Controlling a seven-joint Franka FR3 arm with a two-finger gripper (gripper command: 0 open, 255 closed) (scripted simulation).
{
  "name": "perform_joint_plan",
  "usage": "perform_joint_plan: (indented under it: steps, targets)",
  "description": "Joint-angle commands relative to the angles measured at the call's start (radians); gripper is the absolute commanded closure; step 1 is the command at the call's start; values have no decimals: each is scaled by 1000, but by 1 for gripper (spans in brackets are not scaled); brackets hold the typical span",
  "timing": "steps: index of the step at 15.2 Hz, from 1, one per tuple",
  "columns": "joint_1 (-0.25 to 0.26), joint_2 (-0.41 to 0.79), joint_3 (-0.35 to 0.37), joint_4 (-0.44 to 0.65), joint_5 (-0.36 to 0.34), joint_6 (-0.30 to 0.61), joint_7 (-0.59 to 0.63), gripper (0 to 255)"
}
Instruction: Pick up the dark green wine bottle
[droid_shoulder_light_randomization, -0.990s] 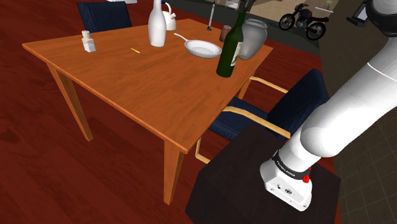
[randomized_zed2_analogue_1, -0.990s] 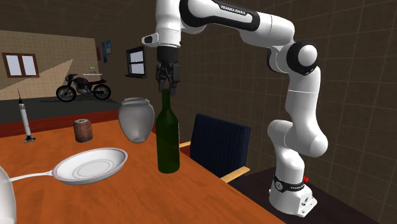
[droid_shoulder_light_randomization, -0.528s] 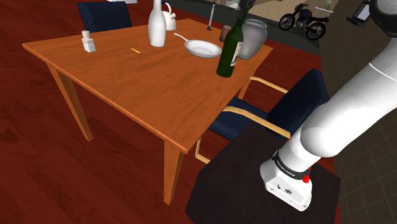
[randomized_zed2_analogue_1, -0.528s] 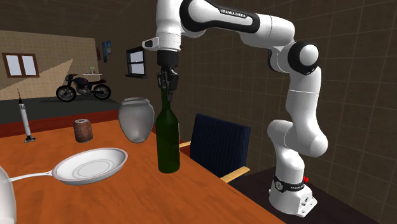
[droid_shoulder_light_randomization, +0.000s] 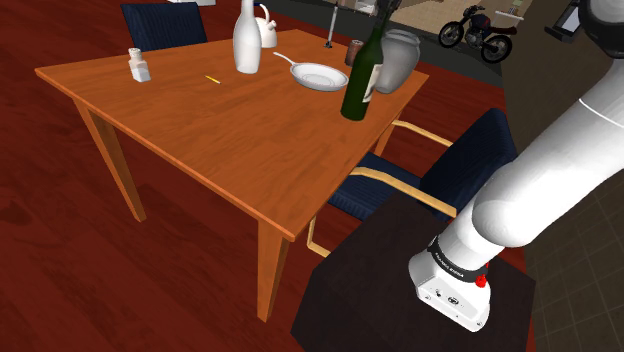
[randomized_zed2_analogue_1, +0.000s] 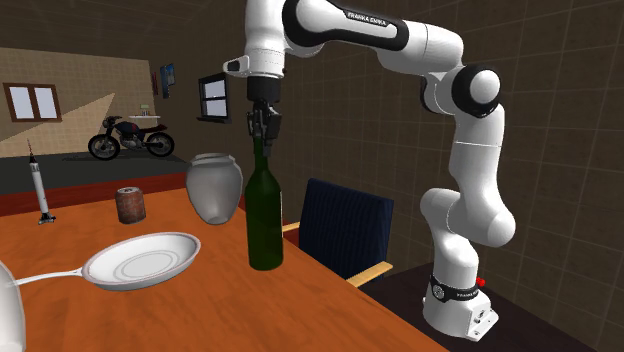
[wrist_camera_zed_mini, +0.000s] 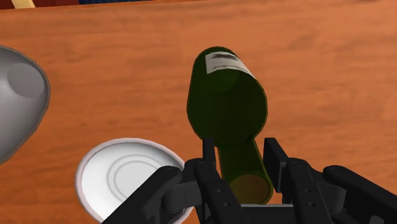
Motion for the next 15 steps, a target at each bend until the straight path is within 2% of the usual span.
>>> perform_joint_plan:
  steps: [1,13,15]
  targets:
    - [-1,13,-2,40,4,-28,-3,255]
    - [-16,127,-19,352,40,-231,-20,255]
    - [-16,129,-20,357,41,-234,-20,255]
